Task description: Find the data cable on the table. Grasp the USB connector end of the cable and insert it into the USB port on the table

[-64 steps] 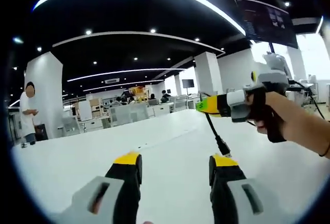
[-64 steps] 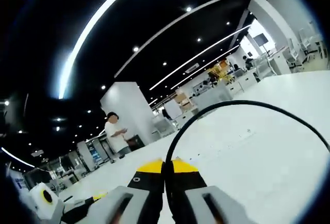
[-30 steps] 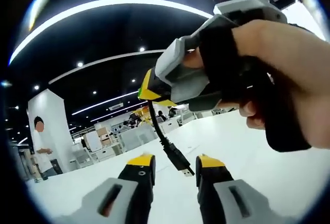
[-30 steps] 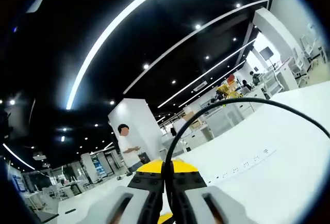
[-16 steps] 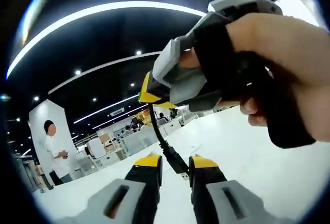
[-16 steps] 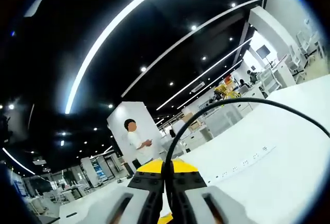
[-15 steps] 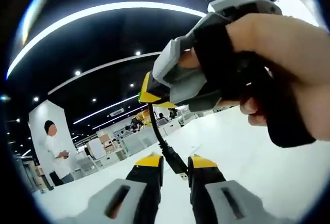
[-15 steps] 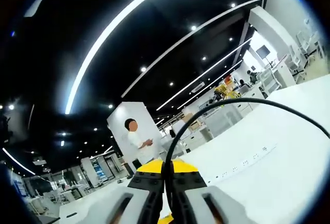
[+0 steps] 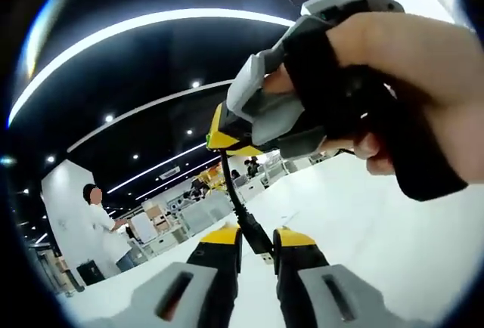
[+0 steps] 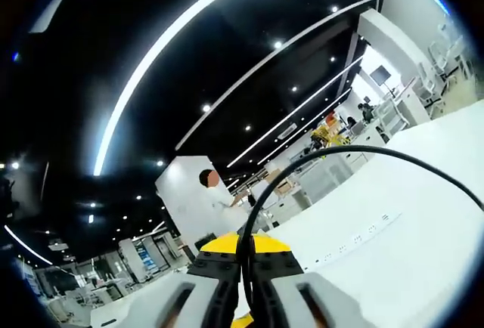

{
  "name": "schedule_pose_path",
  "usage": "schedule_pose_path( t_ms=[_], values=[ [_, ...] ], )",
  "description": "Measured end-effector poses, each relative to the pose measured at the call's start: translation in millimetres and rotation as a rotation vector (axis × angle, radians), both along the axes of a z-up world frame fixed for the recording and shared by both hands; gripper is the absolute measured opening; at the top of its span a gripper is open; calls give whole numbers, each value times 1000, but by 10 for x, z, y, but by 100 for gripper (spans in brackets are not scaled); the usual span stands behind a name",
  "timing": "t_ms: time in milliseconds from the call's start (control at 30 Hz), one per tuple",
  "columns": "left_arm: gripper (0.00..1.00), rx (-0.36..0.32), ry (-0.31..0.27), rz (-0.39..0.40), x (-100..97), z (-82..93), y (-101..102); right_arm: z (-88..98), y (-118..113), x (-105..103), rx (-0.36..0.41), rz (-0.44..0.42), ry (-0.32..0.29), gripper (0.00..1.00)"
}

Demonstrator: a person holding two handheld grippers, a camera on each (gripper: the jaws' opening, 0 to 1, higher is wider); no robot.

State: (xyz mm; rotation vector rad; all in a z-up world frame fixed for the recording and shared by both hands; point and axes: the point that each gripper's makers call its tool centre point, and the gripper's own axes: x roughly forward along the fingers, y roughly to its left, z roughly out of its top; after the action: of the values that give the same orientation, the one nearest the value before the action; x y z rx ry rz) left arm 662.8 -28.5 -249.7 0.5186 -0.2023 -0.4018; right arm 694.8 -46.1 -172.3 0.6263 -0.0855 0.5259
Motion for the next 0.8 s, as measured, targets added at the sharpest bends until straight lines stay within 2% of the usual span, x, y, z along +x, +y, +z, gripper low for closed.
schedule_pose_path(
  t_ms=[333,633,800],
  values=[
    [16,26,-27,-17,-2,36,-13,19,-75,-14,15,-14,-11,6],
    [16,30,-45,-25,-6,65,2,30,-116,-14,10,-6,-40,7],
    [15,19,-53,-32,-4,85,18,28,-144,-29,31,2,-59,8]
  ],
)
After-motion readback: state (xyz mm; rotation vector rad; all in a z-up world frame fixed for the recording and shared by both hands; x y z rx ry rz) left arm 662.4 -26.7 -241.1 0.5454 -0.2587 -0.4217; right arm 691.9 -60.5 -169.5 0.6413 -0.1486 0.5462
